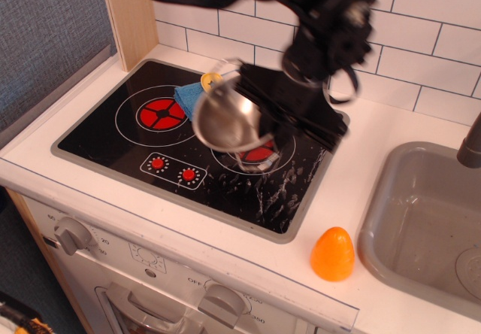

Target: Move the bowl to the right middle edge of the stove.

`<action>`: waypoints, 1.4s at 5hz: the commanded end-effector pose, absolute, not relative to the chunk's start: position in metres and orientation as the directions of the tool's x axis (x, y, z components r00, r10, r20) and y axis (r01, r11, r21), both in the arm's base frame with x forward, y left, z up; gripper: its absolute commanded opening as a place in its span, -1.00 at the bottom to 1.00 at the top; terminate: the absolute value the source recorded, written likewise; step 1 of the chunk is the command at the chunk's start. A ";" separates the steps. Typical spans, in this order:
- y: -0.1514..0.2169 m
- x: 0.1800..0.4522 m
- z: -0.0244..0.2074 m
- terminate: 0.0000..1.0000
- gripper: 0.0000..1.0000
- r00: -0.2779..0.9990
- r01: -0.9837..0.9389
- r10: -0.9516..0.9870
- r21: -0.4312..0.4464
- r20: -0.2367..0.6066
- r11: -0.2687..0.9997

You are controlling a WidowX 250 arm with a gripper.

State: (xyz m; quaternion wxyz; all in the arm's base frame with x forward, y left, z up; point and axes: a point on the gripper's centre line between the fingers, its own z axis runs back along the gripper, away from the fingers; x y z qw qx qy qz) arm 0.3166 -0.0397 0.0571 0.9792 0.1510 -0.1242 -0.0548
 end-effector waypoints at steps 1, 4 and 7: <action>-0.071 0.313 0.046 -1.00 -1.00 0.958 0.135 -0.203 0.306 0.203 0.942; -0.051 0.310 0.034 -1.00 1.00 0.979 0.005 -0.067 0.312 0.190 0.950; -0.037 0.308 0.046 -1.00 1.00 0.973 -0.031 -0.030 0.259 0.228 0.965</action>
